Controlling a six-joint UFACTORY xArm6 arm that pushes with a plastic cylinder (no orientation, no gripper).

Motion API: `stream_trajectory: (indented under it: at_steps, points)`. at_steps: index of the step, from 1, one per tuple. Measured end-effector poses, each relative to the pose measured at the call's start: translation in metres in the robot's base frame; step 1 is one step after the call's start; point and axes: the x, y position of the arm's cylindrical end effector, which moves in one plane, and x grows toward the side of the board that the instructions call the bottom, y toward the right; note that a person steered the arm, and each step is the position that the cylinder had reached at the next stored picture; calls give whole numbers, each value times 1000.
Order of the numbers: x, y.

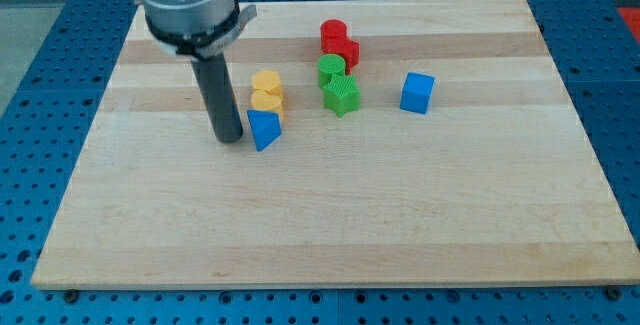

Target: Push the blue cube below the blue triangle

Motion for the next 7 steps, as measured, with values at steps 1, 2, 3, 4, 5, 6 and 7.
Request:
stream_trajectory:
  at_steps: [1,2,3,4,5,6,7]
  points:
    - [40,0]
    - [46,40]
    - [46,127]
    - [40,191]
    - [33,245]
    - [20,289]
    - [-11,306]
